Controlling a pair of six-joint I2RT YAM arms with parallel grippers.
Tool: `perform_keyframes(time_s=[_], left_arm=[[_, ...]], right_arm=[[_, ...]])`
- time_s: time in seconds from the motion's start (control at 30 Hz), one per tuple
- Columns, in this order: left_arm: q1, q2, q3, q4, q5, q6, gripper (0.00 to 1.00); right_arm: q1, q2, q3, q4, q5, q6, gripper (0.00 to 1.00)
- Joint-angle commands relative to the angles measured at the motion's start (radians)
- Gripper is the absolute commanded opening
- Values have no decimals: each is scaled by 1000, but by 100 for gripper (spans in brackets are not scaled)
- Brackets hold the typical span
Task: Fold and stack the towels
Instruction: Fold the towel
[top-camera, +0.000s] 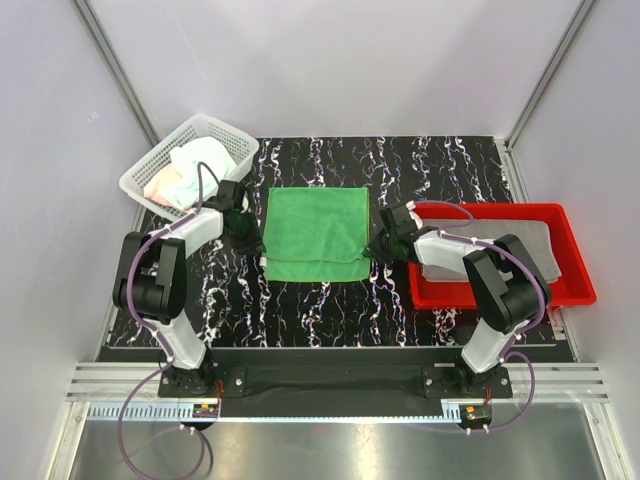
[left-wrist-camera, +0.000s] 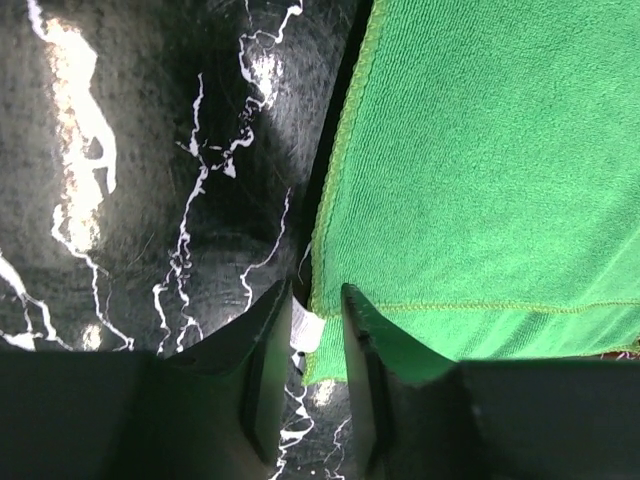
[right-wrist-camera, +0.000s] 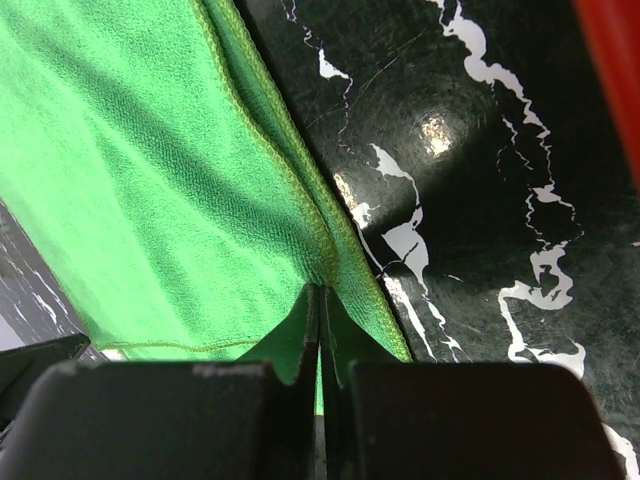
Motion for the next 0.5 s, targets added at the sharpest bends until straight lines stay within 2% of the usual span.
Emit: perform_keyframes(time_s=[0.0,0.23,0.3,0.4,0.47], left_arm=[[0,25,30,42,15,11,27],[0,58,42,39,18,6,21],[0,60,44,43,26,8,17],[-2,57,55,34,28,5,0],[-2,51,62,28,29,5,0]], right_arm=[[7,-17,-2,30,11,-18,0],[7,-18,-1,33,13,-25,0],[8,-20,-1,33,13,-30,0],[8,-21,2,32,17,-47,0],[7,-37,7,25,33,-56,0]])
